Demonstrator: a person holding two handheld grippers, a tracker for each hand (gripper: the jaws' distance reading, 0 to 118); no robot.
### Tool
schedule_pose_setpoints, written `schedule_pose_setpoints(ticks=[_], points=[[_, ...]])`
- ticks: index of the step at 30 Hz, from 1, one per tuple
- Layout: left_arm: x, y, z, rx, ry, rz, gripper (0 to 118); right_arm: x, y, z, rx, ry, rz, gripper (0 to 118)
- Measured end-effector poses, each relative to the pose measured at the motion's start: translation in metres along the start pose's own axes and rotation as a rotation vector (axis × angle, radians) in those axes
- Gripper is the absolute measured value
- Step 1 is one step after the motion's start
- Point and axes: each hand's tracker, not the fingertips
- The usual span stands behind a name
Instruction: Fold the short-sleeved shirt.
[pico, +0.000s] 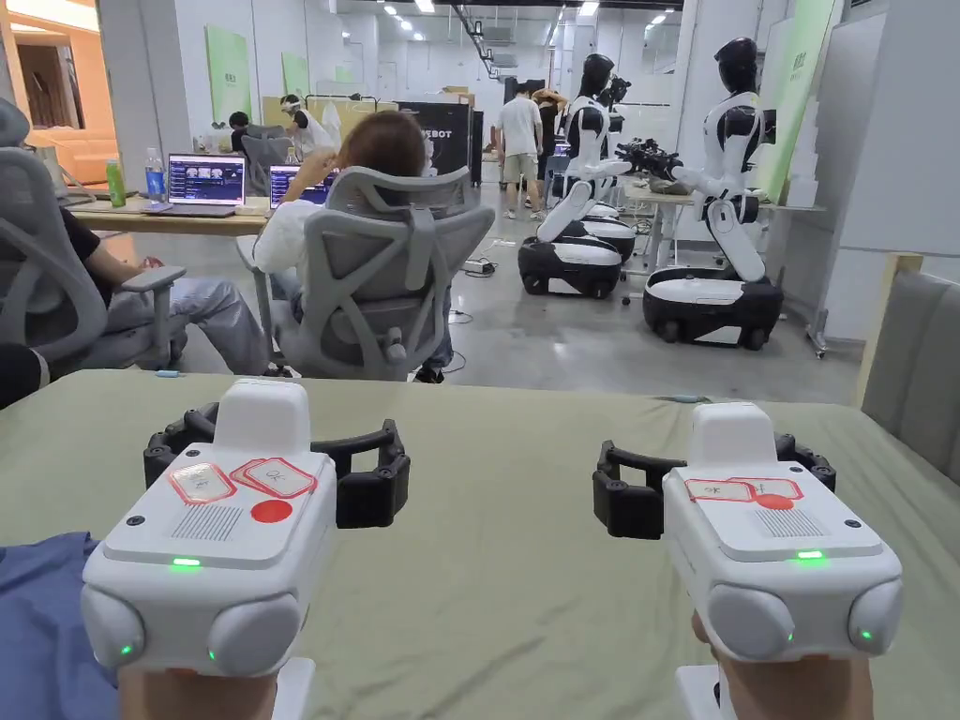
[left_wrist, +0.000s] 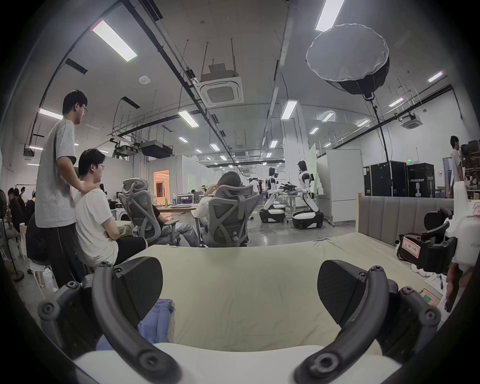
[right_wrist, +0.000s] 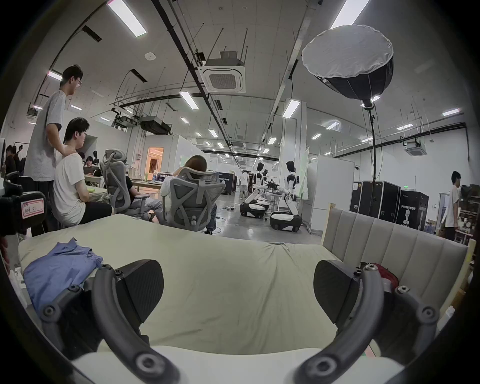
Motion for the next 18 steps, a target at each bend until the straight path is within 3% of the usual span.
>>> schedule_pose_setpoints(ticks=[18], points=[[-0.0012,0.0021,0.0031,0.006,0.0,0.022,118,0.0001,0.0002,0.004,0.014,-0.019,0.005,117]])
